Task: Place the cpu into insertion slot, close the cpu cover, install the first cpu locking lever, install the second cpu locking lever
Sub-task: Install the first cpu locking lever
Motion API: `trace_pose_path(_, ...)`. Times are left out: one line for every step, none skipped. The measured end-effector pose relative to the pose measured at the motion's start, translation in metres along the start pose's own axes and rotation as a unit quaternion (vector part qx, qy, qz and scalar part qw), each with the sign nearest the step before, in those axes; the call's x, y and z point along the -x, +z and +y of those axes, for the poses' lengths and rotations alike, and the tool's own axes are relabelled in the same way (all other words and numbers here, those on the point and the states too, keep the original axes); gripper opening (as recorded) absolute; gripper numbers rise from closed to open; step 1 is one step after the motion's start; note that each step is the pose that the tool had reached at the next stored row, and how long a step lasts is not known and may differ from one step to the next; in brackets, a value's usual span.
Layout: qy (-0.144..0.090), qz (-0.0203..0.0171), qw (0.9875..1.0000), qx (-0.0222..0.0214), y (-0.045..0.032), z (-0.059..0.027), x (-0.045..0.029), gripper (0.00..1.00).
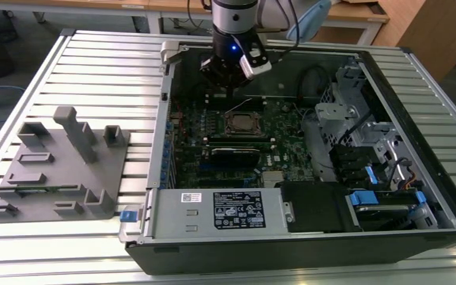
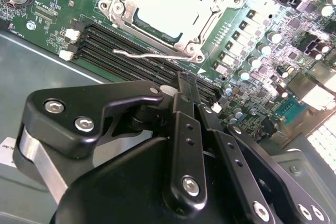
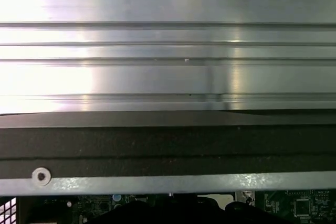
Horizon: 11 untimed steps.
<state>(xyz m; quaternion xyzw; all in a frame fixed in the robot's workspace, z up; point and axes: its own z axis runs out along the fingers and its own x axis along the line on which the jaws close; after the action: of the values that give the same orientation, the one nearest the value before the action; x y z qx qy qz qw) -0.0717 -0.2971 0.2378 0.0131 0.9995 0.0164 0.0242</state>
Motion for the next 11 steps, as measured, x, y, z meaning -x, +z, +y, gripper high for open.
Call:
trace_pose_path(0.0, 0.0, 1.0, 0.0, 0.0005, 0.0, 0.0004, 0.1)
trace_pose_path(0.0, 0.0001, 1.0, -0.0001, 0.001, 0.0, 0.001, 0.1)
trace_pose_path(0.0, 0.0001, 1.0, -0.0001, 0.0016, 0.0, 0.0016, 0.1)
trace_pose_path(0.0, 0.0001, 1.0, -0.0001, 0.002, 0.0, 0.0024, 0.1)
trace_pose_path(0.0, 0.0001, 1.0, -0.0001, 0.0025, 0.0, 0.0033, 0.1)
trace_pose_path(0.0, 0.0, 1.0, -0.0001, 0.003, 0.0, 0.0042, 0.1)
trace_pose_path(0.0, 0.0001, 1.0, -0.0001, 0.0036, 0.0, 0.0053, 0.1)
trace_pose_path(0.0, 0.0001, 1.0, -0.0001, 0.0041, 0.0, 0.0063, 0.1)
trace_pose_path(0.0, 0.0001, 1.0, -0.0001, 0.0046, 0.0, 0.0073, 0.1)
trace_pose_path(0.0, 0.0, 1.0, -0.0001, 0.0051, 0.0, 0.0083, 0.1)
trace_pose_path(0.0, 0.0, 1.0, -0.0001, 0.0055, 0.0001, 0.0091, 0.1)
